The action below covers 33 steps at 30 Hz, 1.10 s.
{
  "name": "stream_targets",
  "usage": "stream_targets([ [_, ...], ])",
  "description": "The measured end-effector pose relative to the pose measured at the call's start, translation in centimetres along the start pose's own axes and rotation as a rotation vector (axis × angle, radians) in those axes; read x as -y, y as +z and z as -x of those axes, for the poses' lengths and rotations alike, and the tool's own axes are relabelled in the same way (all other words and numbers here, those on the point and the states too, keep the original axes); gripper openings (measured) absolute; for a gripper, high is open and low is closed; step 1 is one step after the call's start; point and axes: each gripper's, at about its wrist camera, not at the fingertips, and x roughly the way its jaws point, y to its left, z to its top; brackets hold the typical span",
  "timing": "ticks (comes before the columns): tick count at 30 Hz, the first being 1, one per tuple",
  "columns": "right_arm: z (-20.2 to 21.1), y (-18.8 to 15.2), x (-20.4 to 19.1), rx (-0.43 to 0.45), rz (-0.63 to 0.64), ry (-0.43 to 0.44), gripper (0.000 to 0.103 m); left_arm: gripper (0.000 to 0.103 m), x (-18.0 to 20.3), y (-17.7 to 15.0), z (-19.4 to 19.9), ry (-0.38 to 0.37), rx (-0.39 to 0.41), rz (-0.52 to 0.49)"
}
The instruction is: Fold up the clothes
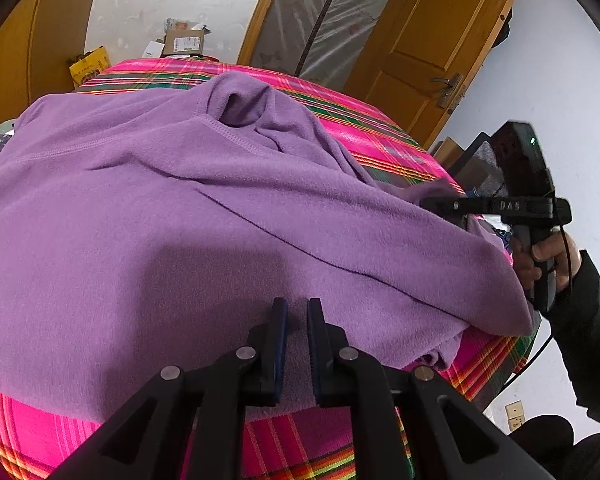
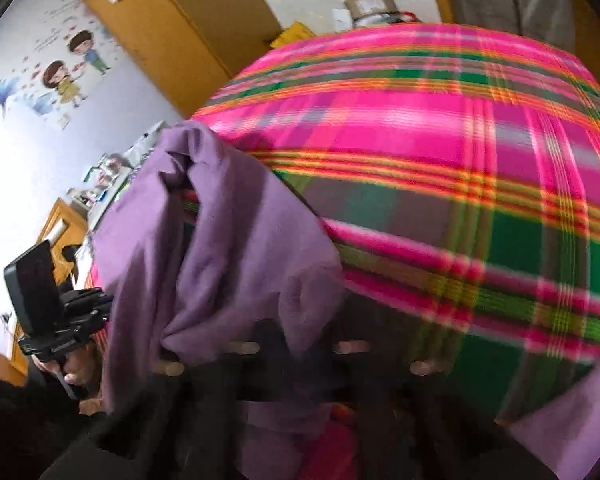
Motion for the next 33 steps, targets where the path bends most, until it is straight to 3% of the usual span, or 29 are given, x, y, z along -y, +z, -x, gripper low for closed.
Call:
stream_targets([
  [4, 2.5, 3.6, -1.2, 0.081, 0.100, -0.091, 0.006, 0.010, -0.2, 0.2, -0.2, -0.005, 0.002, 0.001],
  [9, 7.0, 10.0, -2.4, 0.278, 0.215, -0.307, 0.006, 0.010, -0.4, 0.3, -0.2, -0.009, 0.000, 0.008],
  [14, 9.7, 12.9, -2.4, 0.444, 0.298, -0.497, 0.007, 0.010, -0.4, 0.2, -0.2, -0.008, 0.001, 0.012],
  [15, 9.0, 12.8, -1.6, 0.414, 0.286, -0.509, 0.009, 0.010, -0.4, 0.2, -0.2, -0.009, 0.002, 0.012],
  [19, 5.1, 11.6, 2.6, 0.227, 0.211, -0.524, 0.022, 0.010, -0.3, 0.1, 0.0, -0.007, 0.000, 0.010],
  [21, 4.6, 10.0, 4.6, 0.189, 0.137, -0.496, 0.029, 0.010, -0.3, 0.2, 0.0, -0.006, -0.002, 0.007],
  [26, 7.2, 5.8, 6.9, 0.229, -0.056, -0.405, 0.039, 0.010, -0.1, 0.5, -0.5, 0.006, -0.005, 0.006],
  [33, 10.3, -1.9, 7.9, 0.208, -0.200, -0.338, 0.039, 0.010, 0.0, 0.4, -0.3, 0.011, -0.003, 0.036],
])
